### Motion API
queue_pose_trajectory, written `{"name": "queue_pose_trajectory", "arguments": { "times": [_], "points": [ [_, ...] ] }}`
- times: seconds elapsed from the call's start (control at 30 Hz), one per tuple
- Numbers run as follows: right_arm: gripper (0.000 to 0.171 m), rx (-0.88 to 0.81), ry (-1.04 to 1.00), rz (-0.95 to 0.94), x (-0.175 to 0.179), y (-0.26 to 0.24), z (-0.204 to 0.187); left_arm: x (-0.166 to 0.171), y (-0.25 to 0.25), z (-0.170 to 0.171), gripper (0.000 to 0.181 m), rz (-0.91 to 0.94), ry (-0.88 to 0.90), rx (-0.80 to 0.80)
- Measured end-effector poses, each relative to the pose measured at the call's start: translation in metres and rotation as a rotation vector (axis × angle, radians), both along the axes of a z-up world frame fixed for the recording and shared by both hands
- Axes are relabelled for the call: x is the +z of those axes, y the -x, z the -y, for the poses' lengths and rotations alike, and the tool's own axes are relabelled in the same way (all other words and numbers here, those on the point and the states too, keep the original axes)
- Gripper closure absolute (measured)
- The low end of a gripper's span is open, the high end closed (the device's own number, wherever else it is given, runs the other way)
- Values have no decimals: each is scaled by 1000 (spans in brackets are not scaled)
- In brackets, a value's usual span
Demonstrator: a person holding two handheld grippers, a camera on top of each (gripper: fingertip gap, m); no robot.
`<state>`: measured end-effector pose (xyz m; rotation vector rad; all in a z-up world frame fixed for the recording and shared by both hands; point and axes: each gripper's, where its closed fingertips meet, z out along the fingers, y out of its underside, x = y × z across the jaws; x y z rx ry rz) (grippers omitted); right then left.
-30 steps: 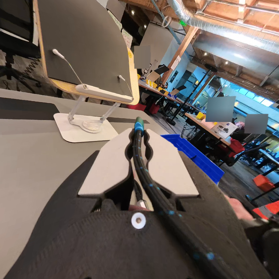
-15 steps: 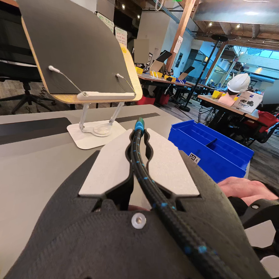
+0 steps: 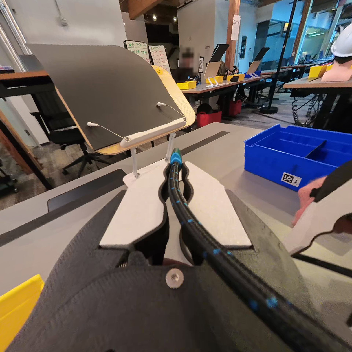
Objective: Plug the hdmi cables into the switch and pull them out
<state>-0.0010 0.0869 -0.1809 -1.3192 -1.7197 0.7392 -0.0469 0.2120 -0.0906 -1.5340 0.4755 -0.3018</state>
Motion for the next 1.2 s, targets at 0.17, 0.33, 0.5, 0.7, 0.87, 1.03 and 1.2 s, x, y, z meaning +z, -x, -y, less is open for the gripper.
{"name": "queue_pose_trajectory", "arguments": {
  "times": [0.17, 0.33, 0.5, 0.7, 0.87, 1.03, 1.2],
  "points": [
    [118, -55, 12, 64, 11, -17, -23, 1, 8, -6, 171, -61, -43, 64],
    [128, -132, 206, -109, 59, -18, -52, 9, 9, -9, 171, -113, -94, 106],
    [124, -126, 323, -92, 74, -26, -63, 13, 10, -10, 171, -210, -158, 151],
    [119, -179, 143, 206, 47, -57, -68, 14, 18, -12, 172, -271, -193, 202],
    [116, -180, 138, 287, 46, -76, -68, 23, 21, -10, 172, -344, -243, 250],
    [117, -196, 72, 326, 44, -85, -71, 25, 21, -8, 172, -363, -264, 252],
    [128, -268, 236, -30, 89, -53, -88, 25, 14, -4, 172, -506, -353, 248]
  ]
}}
